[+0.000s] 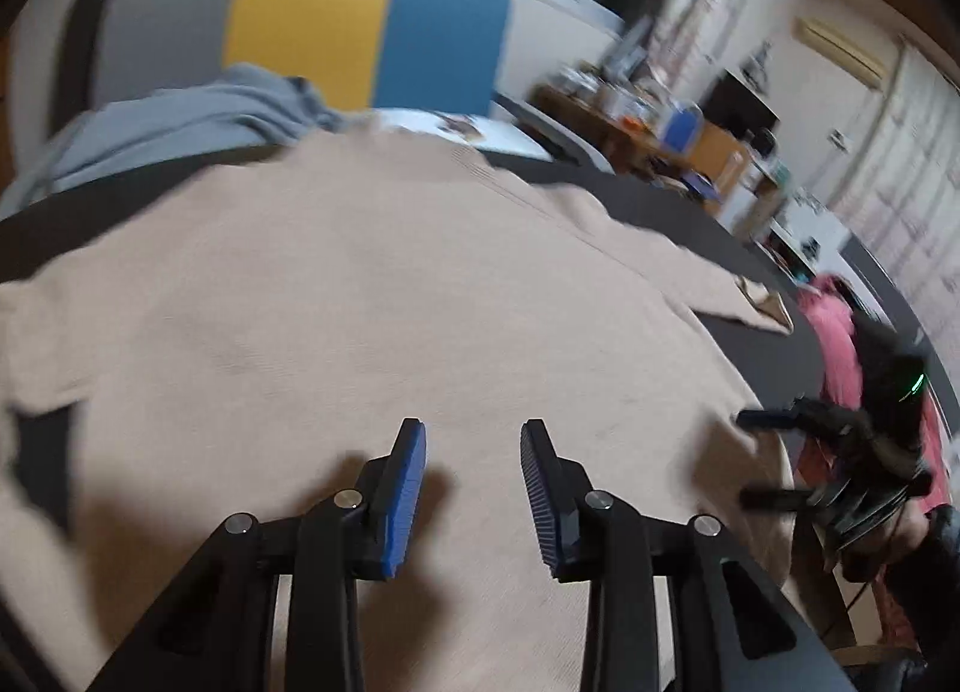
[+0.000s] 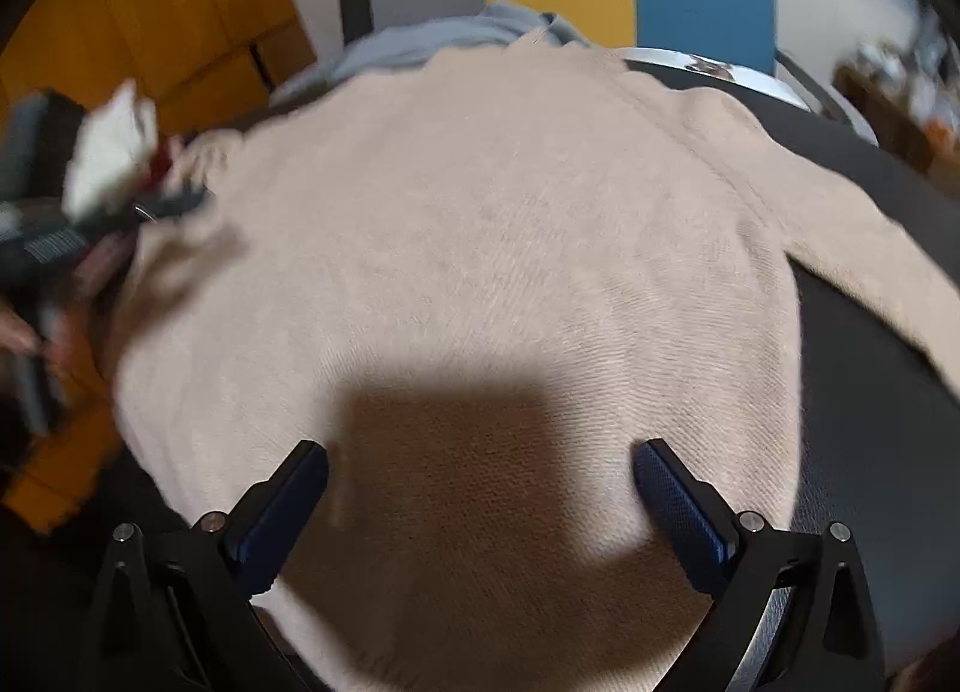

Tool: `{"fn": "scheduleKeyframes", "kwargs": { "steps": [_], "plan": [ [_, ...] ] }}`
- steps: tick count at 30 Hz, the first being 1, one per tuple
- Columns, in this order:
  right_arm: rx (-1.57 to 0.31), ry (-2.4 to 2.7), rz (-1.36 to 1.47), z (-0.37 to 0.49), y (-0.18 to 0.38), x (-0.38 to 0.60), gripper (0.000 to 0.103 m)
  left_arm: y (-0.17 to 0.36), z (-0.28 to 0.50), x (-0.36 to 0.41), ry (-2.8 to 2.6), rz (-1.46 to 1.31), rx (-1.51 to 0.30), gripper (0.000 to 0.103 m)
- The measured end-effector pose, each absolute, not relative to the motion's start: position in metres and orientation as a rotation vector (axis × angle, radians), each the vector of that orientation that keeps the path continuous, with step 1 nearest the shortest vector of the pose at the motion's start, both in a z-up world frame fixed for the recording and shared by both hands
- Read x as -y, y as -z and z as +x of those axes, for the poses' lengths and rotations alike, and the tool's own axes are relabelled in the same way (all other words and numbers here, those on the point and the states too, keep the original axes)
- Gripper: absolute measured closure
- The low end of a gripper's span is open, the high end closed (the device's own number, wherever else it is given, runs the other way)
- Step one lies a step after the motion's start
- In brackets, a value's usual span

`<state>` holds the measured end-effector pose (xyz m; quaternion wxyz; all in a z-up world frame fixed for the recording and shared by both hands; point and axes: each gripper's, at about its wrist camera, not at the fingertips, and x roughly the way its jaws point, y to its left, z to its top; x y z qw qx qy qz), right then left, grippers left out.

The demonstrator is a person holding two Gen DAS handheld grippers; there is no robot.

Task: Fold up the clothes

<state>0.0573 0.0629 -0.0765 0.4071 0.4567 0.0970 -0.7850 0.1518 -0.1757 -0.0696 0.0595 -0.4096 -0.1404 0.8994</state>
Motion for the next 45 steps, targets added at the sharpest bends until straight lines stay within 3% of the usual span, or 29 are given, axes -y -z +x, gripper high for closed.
{"fn": "scheduleKeyframes", "kwargs": {
  "steps": [3,7,11,14,21,23,24,25,27,30,34,37,45],
  "plan": [
    [-0.058,2.133,1.118,0.036,0.057,-0.113,0.0,0.086,0.141,0.158,-2.673,-1.287,0.36,0.07],
    [-0.044,2.564,1.114,-0.005,0.04,-0.195,0.0,0.095,0.141,0.157,-2.655,-1.273,0.369,0.069],
    [-0.3,2.846,1.068,-0.046,0.039,-0.247,0.003,0.102,0.138,0.183,-2.565,-1.249,0.694,0.069],
    [-0.494,2.87,1.114,-0.075,0.048,-0.26,0.022,0.108,0.136,0.196,-2.495,-1.231,0.878,0.069],
    [-0.516,2.736,1.283,-0.119,0.073,-0.278,0.028,0.107,0.126,0.19,-2.511,-1.28,0.829,0.069],
    [-0.509,2.737,1.305,-0.128,0.074,-0.28,0.042,0.107,0.124,0.187,-2.522,-1.285,0.821,0.069],
    [-0.506,2.737,1.317,-0.133,0.075,-0.281,0.08,0.106,0.127,0.186,-2.523,-1.284,0.831,0.069],
    [-0.48,2.745,1.324,-0.137,0.073,-0.282,0.097,0.105,0.129,0.187,-2.522,-1.283,0.842,0.069],
    [-0.343,2.772,1.302,-0.14,0.064,-0.287,0.097,0.105,0.131,0.189,-2.516,-1.28,0.864,0.069],
    [0.031,2.731,1.239,-0.141,0.044,-0.289,0.097,0.104,0.133,0.192,-2.503,-1.297,0.89,0.068],
    [0.374,2.493,1.082,-0.124,0.021,-0.234,0.097,0.092,0.119,0.191,-2.473,-1.311,0.906,0.066],
    [0.435,2.325,1.044,-0.113,0.026,-0.167,0.097,0.078,0.103,0.187,-2.392,-1.228,0.965,0.065],
    [0.283,2.181,1.129,-0.106,0.071,-0.039,0.097,0.064,0.021,0.184,-2.172,-1.136,1.139,0.055]
  ]
}}
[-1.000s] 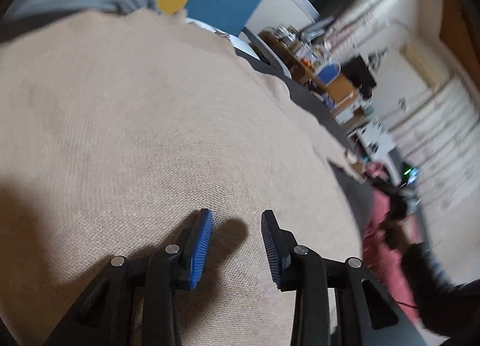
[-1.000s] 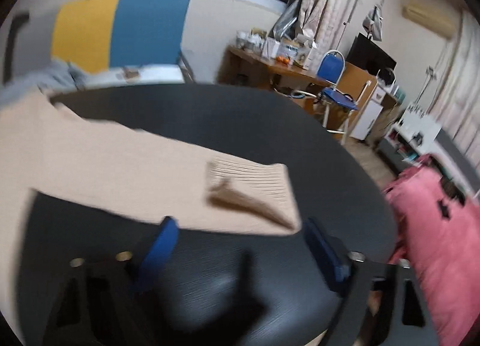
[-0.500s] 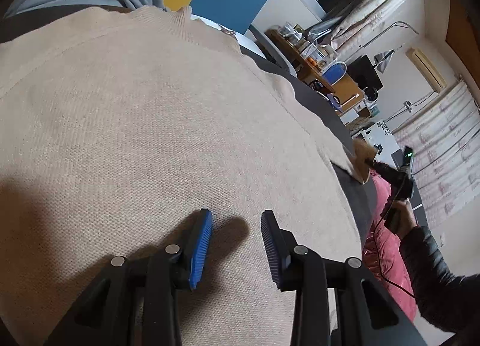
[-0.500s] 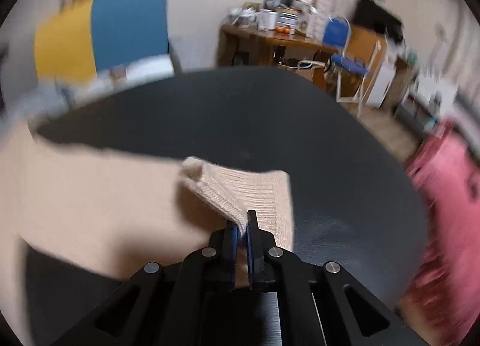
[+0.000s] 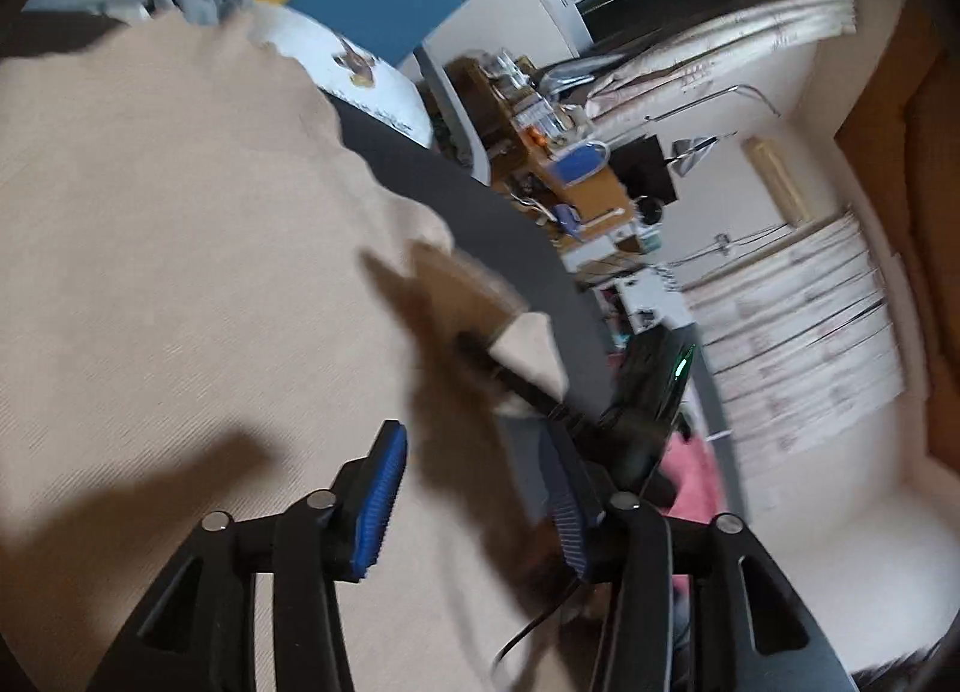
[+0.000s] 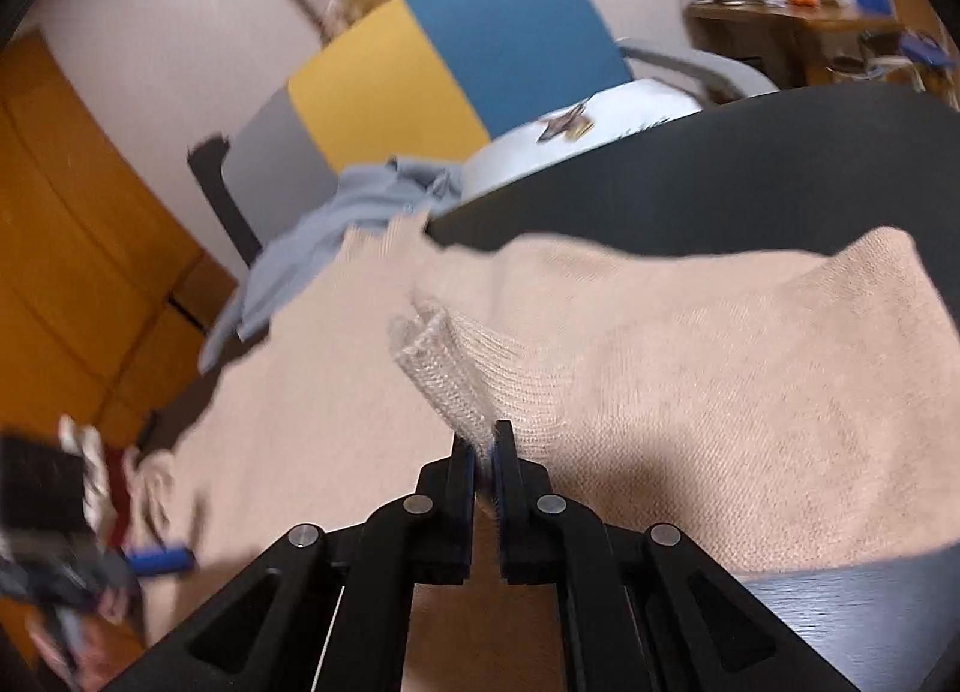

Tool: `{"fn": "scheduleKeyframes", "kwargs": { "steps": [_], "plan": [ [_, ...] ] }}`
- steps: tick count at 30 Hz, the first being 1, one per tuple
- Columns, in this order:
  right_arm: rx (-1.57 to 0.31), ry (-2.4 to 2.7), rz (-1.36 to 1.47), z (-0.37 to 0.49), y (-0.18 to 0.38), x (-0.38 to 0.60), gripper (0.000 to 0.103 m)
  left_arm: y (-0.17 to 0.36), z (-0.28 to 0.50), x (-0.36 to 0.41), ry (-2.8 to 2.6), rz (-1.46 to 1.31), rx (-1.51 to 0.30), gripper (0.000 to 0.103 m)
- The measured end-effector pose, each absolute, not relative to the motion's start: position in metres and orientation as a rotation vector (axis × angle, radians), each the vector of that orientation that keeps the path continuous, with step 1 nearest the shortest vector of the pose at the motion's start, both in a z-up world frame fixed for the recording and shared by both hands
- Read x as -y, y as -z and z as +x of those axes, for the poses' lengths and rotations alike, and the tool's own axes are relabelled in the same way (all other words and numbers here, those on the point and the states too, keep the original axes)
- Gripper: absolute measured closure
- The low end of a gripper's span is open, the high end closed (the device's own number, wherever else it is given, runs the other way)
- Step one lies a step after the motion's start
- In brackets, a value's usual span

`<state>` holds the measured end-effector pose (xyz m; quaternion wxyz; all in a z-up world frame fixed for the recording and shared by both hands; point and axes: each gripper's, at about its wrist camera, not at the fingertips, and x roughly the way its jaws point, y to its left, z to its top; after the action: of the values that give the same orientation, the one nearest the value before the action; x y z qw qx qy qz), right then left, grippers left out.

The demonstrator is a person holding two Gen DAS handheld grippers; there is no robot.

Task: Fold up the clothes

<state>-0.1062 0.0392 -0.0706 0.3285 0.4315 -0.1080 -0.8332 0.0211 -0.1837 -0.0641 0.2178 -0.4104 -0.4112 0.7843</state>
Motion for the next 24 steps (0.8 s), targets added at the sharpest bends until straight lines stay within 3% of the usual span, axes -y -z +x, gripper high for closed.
{"fn": "scheduleKeyframes", "kwargs": {
  "steps": [8,12,14,20,23,24],
  "plan": [
    [0.148,2.215,1.077,-0.093,0.079,-0.025,0.093,0.096,-0.067,0.169,-1.998,-1.258,1.3,0.051],
    [0.064,2.19,1.076,-0.092,0.08,-0.016,0.083,0.11,-0.094,0.162,-1.965,-1.322,1.335,0.049],
    [0.051,2.178,1.071,-0.091,0.081,-0.015,0.076,0.118,-0.105,0.157,-1.963,-1.394,1.326,0.049],
    [0.08,2.181,1.065,-0.091,0.082,-0.018,0.076,0.125,-0.092,0.158,-1.994,-1.44,1.331,0.049],
    [0.097,2.172,1.059,-0.092,0.082,-0.018,0.054,0.129,-0.077,0.167,-1.986,-1.423,1.404,0.049],
    [0.088,2.172,1.047,-0.09,0.08,-0.017,0.038,0.134,-0.074,0.168,-1.969,-1.418,1.431,0.049]
  ]
}}
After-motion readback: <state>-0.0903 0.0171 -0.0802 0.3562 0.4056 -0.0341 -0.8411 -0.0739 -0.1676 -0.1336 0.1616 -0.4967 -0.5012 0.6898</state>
